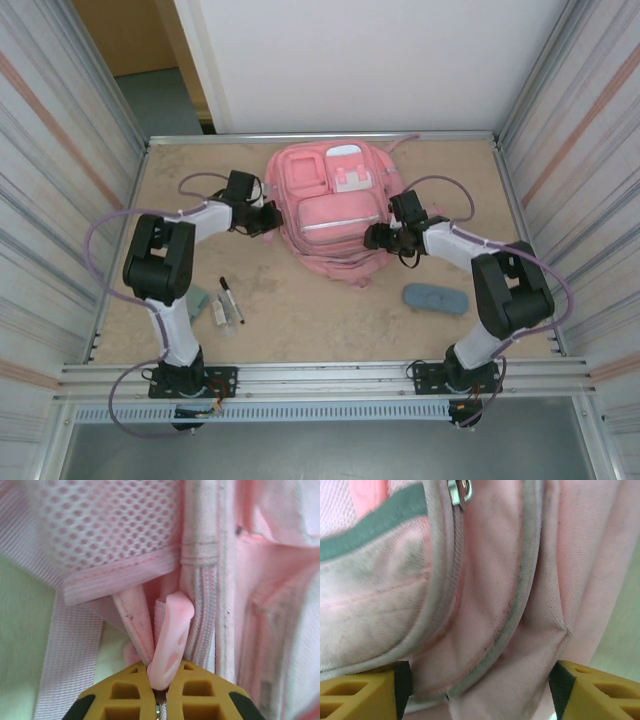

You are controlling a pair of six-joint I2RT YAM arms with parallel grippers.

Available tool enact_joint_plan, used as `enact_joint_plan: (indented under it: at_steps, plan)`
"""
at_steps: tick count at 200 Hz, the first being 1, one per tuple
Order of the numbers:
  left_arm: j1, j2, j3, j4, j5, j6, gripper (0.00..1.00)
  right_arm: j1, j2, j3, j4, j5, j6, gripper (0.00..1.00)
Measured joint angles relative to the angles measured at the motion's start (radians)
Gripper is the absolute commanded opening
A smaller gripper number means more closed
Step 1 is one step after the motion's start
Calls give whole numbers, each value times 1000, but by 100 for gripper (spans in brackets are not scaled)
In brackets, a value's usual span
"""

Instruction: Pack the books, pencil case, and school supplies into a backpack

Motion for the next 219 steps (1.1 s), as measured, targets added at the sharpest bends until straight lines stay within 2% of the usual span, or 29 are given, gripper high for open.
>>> enact_joint_plan:
  at_steps: [32,57,89,96,108,118,138,161,184,219]
  plan:
    - [-56,-155,-135,-2,-42,-51,0,-54,177,212,13,19,-48,70]
    - [-111,-220,-181,-29,-65,-105,0,-96,314,402,58,31,-77,76]
    - [-156,-240,-229,-39,-64,-154,1,-149,305,429,92,40,-94,82]
    - [-158,-244,-238,-40,-64,-164,7,-153,272,397,95,49,-94,83]
    - [-154,-253,-250,-40,-68,-174,34,-149,192,323,93,63,-93,83]
    - [-147,-264,-256,-45,-76,-188,37,-132,106,248,89,74,-93,83]
    - [-140,-290,-260,-45,-107,-208,45,-27,-67,115,79,101,-95,83]
    - [-140,-295,-254,-54,-163,-214,49,188,-180,16,84,135,-89,83]
    - [-148,-281,-241,-63,-220,-217,49,360,-197,-37,82,150,-58,83]
    - [-174,-208,-219,-51,-274,-251,50,505,-166,-72,109,174,-10,83]
